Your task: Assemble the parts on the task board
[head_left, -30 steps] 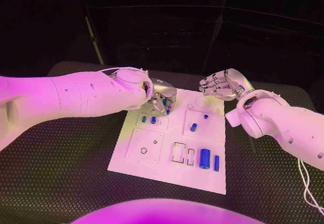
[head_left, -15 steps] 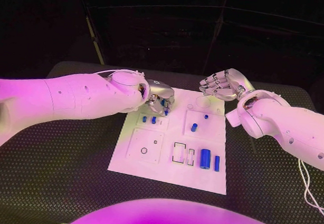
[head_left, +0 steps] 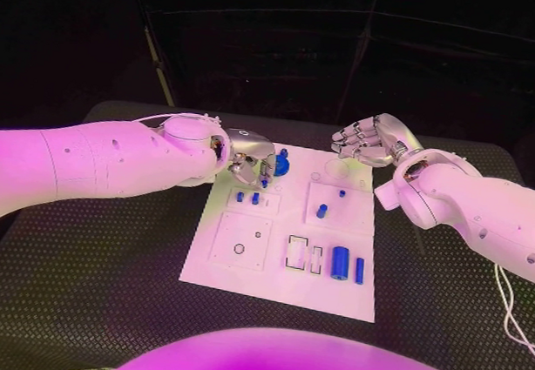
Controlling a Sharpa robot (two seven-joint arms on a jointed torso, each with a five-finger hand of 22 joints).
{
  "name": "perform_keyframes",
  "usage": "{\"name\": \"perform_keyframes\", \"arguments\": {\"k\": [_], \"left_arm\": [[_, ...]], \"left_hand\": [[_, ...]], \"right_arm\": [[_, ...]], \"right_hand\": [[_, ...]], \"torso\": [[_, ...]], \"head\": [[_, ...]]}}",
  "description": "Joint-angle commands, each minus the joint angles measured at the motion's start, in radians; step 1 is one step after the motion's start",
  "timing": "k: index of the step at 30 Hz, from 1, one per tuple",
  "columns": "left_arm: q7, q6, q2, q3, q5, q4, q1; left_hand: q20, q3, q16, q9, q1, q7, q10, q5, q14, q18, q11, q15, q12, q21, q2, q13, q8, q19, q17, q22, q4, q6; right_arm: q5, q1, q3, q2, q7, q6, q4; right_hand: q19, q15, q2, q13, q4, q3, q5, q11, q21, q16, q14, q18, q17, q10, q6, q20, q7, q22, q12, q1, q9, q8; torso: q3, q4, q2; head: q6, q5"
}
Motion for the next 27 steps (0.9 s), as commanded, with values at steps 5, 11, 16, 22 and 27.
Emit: {"name": "perform_keyframes", "arguments": {"k": [5, 11, 16, 22, 27], "left_arm": [[-0.013, -0.031, -0.043, 0.0, 0.032, 0.028, 0.003], [-0.003, -0.059, -0.07, 0.0, 0.043, 0.045, 0.003], [0.021, -0.099, -0.082, 0.0, 0.07, 0.057, 0.003], [0.031, -0.112, -0.091, 0.0, 0.093, 0.067, 0.003], [0.021, -0.101, -0.096, 0.0, 0.098, 0.061, 0.004]], "left_hand": [[0.004, 0.003, 0.006, 0.0, -0.011, 0.005, 0.001, 0.0, 0.026, -0.015, 0.004, 0.0, -0.006, 0.008, 0.0, -0.002, -0.005, 0.007, 0.0, 0.004, 0.005, 0.002], [0.004, 0.003, 0.007, 0.0, -0.011, 0.005, 0.002, 0.0, 0.027, -0.016, 0.004, 0.0, -0.006, 0.011, 0.0, -0.002, -0.006, 0.008, 0.001, 0.007, 0.004, 0.002], [0.004, 0.004, 0.009, 0.0, -0.011, 0.005, 0.002, 0.0, 0.027, -0.017, 0.004, 0.0, -0.006, 0.018, 0.0, -0.002, -0.006, 0.011, 0.004, 0.014, 0.004, 0.003], [0.004, 0.004, 0.009, 0.0, -0.011, 0.005, 0.002, 0.0, 0.027, -0.017, 0.004, 0.0, -0.006, 0.018, 0.0, -0.002, -0.006, 0.011, 0.004, 0.014, 0.004, 0.003], [0.004, 0.005, 0.008, 0.0, -0.011, 0.005, 0.002, 0.0, 0.027, -0.017, 0.004, 0.0, -0.007, 0.018, -0.001, -0.002, -0.007, 0.011, 0.001, 0.014, 0.004, 0.003]], "right_arm": [[0.0, 0.002, 0.001, -0.001, 0.009, 0.0, 0.0], [0.0, 0.001, 0.001, 0.0, 0.01, 0.0, -0.001], [0.0, 0.001, 0.001, 0.001, 0.01, 0.001, -0.002], [0.0, 0.0, 0.001, 0.001, 0.01, 0.001, -0.002], [0.0, 0.0, 0.001, 0.001, 0.01, 0.001, -0.002]], "right_hand": [[0.007, 0.002, -0.001, -0.001, -0.001, 0.007, -0.001, 0.001, -0.005, -0.005, 0.008, 0.004, -0.001, 0.002, 0.003, -0.001, 0.007, -0.002, -0.005, 0.001, -0.001, -0.002], [0.007, 0.002, -0.001, -0.001, -0.001, 0.007, -0.001, 0.001, -0.005, -0.005, 0.008, 0.004, -0.001, 0.002, 0.003, -0.001, 0.007, -0.002, -0.005, 0.001, -0.001, -0.002], [0.007, 0.002, -0.001, -0.001, -0.001, 0.007, -0.001, 0.001, -0.005, -0.005, 0.008, 0.004, -0.001, 0.002, 0.003, -0.001, 0.007, -0.002, -0.005, 0.001, -0.001, -0.002], [0.007, 0.002, -0.001, -0.001, -0.001, 0.007, -0.001, 0.001, -0.005, -0.005, 0.008, 0.004, -0.001, 0.002, 0.003, -0.001, 0.007, -0.002, -0.005, 0.001, -0.001, -0.002], [0.007, 0.002, -0.001, -0.001, -0.001, 0.007, -0.001, 0.001, -0.005, -0.005, 0.008, 0.004, -0.001, 0.002, 0.003, -0.001, 0.007, -0.002, -0.005, 0.001, -0.001, -0.002]], "torso": [[-0.0002, -0.0006, 0.0], [-0.0003, -0.0021, 0.001], [-0.0006, -0.0024, 0.001], [-0.0007, -0.0015, 0.002], [0.0002, -0.0007, 0.001]], "head": [[0.0, 0.003], [0.0, 0.007], [0.0, 0.008], [0.0, 0.006], [0.0, 0.006]]}}
